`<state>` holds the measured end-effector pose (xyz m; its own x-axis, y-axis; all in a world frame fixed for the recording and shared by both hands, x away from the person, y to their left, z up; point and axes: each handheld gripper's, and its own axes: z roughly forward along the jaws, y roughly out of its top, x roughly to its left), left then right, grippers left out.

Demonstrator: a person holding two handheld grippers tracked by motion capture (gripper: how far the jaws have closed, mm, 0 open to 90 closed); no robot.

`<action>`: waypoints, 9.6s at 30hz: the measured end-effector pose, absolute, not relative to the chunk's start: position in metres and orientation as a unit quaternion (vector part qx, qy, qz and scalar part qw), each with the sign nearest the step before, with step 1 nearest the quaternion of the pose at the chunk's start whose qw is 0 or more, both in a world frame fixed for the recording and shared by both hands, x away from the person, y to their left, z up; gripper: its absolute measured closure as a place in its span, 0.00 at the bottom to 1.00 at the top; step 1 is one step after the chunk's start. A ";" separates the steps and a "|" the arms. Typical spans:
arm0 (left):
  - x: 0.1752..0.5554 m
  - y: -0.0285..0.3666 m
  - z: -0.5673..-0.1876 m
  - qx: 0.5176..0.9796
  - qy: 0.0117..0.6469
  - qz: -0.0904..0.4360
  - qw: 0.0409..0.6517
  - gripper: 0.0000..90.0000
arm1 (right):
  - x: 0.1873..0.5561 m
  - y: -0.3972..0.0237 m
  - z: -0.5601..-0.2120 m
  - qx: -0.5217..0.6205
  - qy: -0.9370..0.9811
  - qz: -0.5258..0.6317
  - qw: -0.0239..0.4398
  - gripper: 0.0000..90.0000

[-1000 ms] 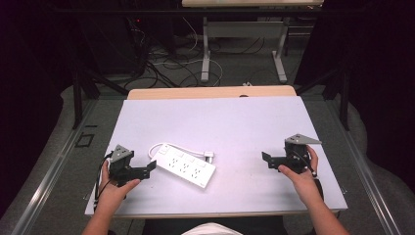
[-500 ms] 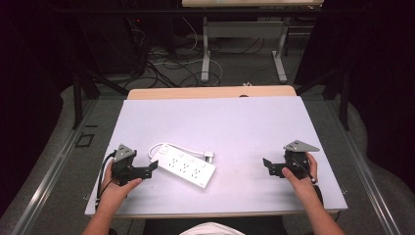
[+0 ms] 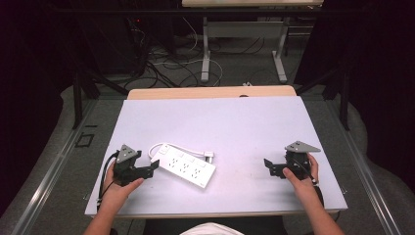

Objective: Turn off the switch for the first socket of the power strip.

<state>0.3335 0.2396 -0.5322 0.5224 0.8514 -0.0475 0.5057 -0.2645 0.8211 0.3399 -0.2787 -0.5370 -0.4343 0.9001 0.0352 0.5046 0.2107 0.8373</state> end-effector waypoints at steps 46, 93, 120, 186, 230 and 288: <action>0.322 0.211 -0.523 0.775 0.445 0.164 0.417 0.55 | 0.340 -0.279 -0.543 0.477 0.742 0.411 0.231 0.00; 0.341 0.192 -0.511 0.800 0.474 0.085 0.358 1.00 | 0.339 -0.282 -0.546 0.502 0.727 0.409 0.228 0.00; 0.373 0.163 -0.484 0.808 0.461 0.072 0.360 1.00 | 0.336 -0.285 -0.544 0.508 0.720 0.412 0.232 0.00; 0.411 0.135 -0.515 0.822 0.494 0.047 0.280 1.00 | 0.337 -0.287 -0.545 0.504 0.723 0.413 0.229 0.00; 0.409 0.134 -0.520 0.816 0.497 0.042 0.291 1.00 | 0.337 -0.289 -0.545 0.508 0.721 0.414 0.225 0.00; 0.406 0.139 -0.489 0.805 0.489 0.057 0.332 0.95 | 0.330 -0.301 -0.542 0.519 0.706 0.420 0.236 0.00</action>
<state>0.4063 0.1391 -0.4894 0.5148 0.8252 -0.2325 0.7494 -0.3014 0.5896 0.3304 -0.3009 -0.5422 -0.3491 0.9315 0.1028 0.5353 0.1082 0.8377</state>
